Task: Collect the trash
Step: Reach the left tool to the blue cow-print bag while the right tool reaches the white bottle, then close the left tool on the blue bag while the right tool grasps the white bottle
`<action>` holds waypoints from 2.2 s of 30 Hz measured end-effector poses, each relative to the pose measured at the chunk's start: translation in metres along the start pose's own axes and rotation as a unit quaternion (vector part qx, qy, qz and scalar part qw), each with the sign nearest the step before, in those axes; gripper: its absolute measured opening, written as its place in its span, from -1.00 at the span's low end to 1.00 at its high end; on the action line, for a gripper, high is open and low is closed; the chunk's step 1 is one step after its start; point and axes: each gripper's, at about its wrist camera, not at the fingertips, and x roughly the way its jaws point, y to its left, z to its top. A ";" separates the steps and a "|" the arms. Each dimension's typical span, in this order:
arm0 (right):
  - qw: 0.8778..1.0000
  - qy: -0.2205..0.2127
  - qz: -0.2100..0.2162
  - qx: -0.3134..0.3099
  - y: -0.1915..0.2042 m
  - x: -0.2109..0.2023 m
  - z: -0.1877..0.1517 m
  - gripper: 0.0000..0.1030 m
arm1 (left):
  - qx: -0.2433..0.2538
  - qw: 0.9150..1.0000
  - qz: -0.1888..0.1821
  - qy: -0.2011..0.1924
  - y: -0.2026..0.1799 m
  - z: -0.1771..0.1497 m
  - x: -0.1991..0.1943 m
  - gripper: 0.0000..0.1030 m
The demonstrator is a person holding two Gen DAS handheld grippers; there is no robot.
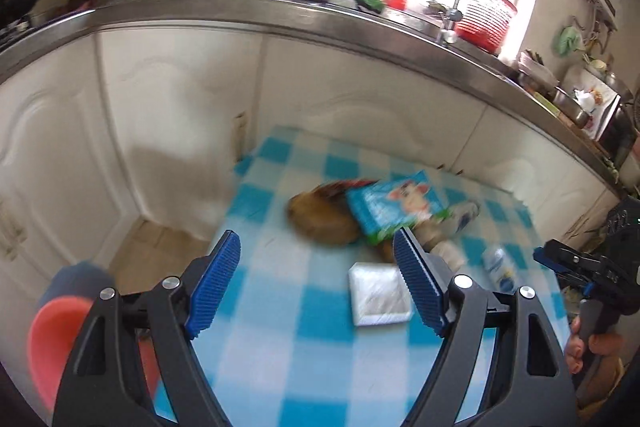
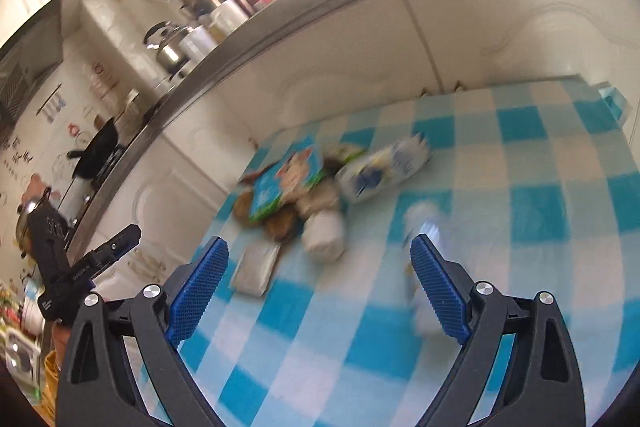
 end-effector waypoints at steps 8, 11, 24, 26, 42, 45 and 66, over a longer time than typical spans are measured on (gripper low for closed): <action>0.998 0.019 -0.057 0.013 -0.044 0.051 0.067 0.27 | -0.075 0.996 -0.027 0.049 -0.019 0.042 0.120 0.17; 0.997 0.033 -0.075 0.013 -0.057 0.063 0.074 0.27 | -0.084 0.994 -0.027 0.062 -0.020 0.048 0.150 0.13; 0.994 0.080 -0.068 -0.009 -0.066 0.066 0.041 0.38 | -0.031 0.994 -0.044 0.096 -0.041 0.033 0.187 0.08; 0.994 0.083 -0.064 -0.017 -0.067 0.059 0.028 0.38 | -0.012 0.994 -0.051 0.099 -0.048 0.029 0.183 0.07; 0.992 0.062 -0.080 -0.069 -0.047 0.039 -0.028 0.04 | 0.093 0.986 -0.081 0.112 -0.080 -0.013 0.135 0.12; 0.993 0.058 -0.078 -0.065 -0.048 0.040 -0.029 0.04 | 0.163 0.981 -0.078 0.076 -0.102 -0.016 0.118 0.19; 0.996 0.043 -0.058 -0.049 -0.052 0.036 -0.027 0.03 | 0.219 0.971 -0.043 0.085 -0.131 -0.021 0.149 0.14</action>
